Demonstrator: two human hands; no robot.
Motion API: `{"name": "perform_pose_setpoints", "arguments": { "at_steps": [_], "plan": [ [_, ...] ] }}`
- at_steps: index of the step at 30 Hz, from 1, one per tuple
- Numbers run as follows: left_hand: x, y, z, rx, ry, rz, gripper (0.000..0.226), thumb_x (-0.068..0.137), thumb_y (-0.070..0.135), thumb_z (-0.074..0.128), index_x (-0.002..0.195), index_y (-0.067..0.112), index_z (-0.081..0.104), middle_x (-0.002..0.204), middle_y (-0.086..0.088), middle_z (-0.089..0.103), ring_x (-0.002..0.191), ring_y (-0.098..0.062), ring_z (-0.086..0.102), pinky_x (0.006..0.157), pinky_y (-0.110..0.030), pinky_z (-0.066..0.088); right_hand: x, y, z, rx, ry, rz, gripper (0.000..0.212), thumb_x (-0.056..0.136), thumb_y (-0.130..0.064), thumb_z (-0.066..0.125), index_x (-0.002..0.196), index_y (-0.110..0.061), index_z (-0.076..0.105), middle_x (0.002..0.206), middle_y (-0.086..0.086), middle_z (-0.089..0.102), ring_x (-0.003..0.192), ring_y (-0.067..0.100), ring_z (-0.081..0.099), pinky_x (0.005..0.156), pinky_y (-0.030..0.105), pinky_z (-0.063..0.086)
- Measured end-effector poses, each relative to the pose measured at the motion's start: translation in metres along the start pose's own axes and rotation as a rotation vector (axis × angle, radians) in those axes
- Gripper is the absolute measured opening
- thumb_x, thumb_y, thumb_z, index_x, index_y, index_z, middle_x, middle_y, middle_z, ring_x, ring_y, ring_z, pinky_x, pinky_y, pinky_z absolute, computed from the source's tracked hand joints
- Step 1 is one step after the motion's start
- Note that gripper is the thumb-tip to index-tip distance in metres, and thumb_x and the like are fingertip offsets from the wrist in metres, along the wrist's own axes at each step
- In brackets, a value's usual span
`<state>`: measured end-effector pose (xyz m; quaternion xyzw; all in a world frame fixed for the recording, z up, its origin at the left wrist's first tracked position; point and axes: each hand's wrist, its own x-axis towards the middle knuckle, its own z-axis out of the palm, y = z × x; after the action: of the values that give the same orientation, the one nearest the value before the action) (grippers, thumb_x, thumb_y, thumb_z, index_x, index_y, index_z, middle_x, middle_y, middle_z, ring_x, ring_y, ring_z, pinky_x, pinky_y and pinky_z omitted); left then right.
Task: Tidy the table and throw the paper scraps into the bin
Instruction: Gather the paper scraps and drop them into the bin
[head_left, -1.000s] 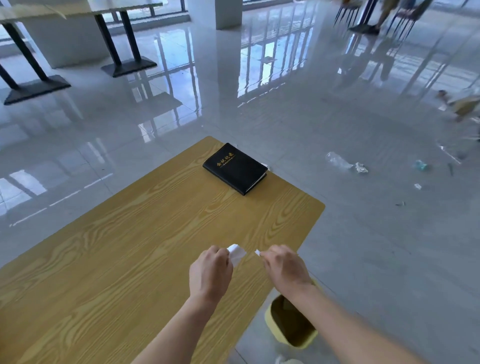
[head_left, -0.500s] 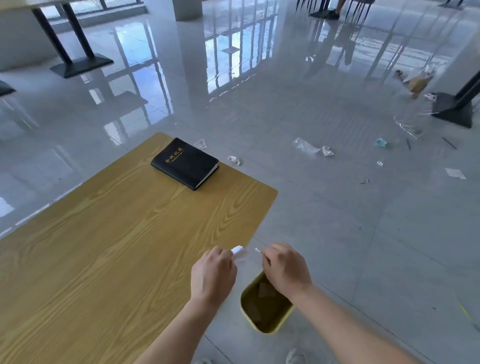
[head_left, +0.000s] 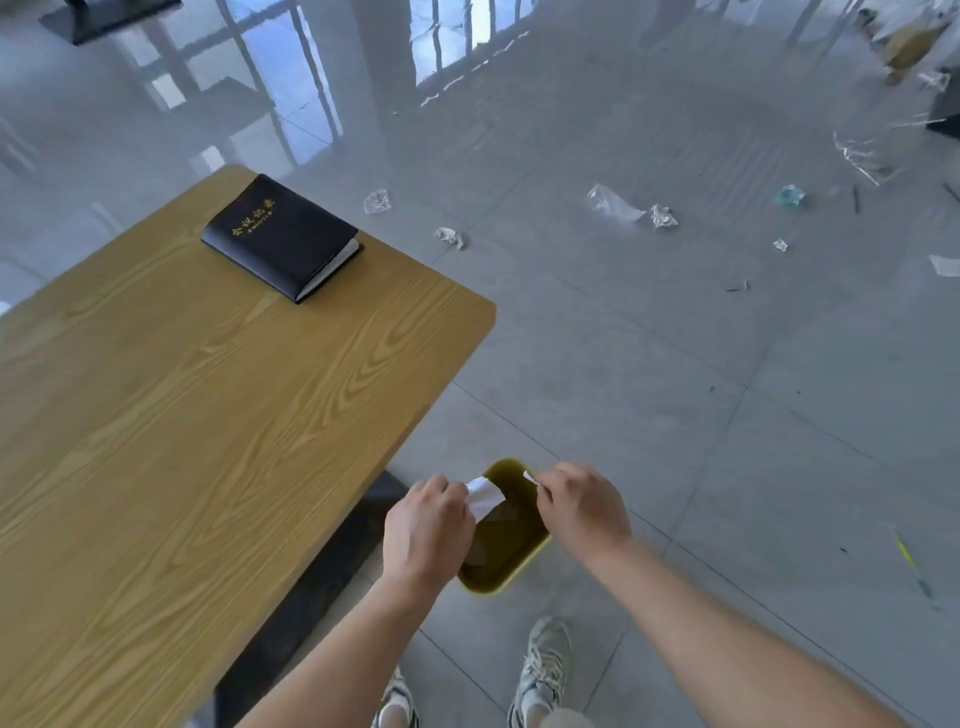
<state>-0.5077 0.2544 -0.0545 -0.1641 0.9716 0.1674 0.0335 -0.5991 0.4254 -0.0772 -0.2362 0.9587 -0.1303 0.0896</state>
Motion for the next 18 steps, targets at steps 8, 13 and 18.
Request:
{"name": "perform_pose_setpoints", "arguments": {
  "at_steps": [8, 13, 18],
  "plan": [
    [0.007, -0.017, 0.097, 0.021, -0.136, -0.054, 0.017, 0.096, 0.026, 0.054, 0.086, 0.021, 0.067, 0.077, 0.008, 0.056, 0.061, -0.008, 0.051, 0.051, -0.018, 0.037, 0.0, 0.054, 0.088, 0.071, -0.122, 0.119, 0.02, 0.093, -0.021, 0.057, 0.074, -0.017, 0.062, 0.067, -0.006, 0.048, 0.061, 0.017, 0.044, 0.047, 0.019, 0.018],
    [0.006, -0.045, 0.168, 0.048, -0.242, -0.075, 0.012, 0.09, 0.027, 0.062, 0.083, 0.019, 0.066, 0.075, 0.005, 0.06, 0.058, -0.011, 0.052, 0.049, -0.021, 0.038, 0.007, 0.076, 0.159, 0.1, -0.203, 0.215, 0.035, 0.097, -0.025, 0.051, 0.064, -0.016, 0.043, 0.06, -0.001, 0.043, 0.06, 0.025, 0.043, 0.048, 0.032, 0.024],
    [0.013, -0.063, 0.218, 0.085, -0.272, -0.099, 0.014, 0.092, 0.024, 0.057, 0.08, 0.019, 0.064, 0.071, 0.006, 0.053, 0.058, -0.013, 0.047, 0.047, -0.021, 0.02, 0.017, 0.087, 0.21, 0.138, -0.263, 0.208, 0.044, 0.095, -0.018, 0.049, 0.057, -0.022, 0.026, 0.06, -0.003, 0.038, 0.058, 0.024, 0.039, 0.045, 0.03, 0.019]
  ]
}}
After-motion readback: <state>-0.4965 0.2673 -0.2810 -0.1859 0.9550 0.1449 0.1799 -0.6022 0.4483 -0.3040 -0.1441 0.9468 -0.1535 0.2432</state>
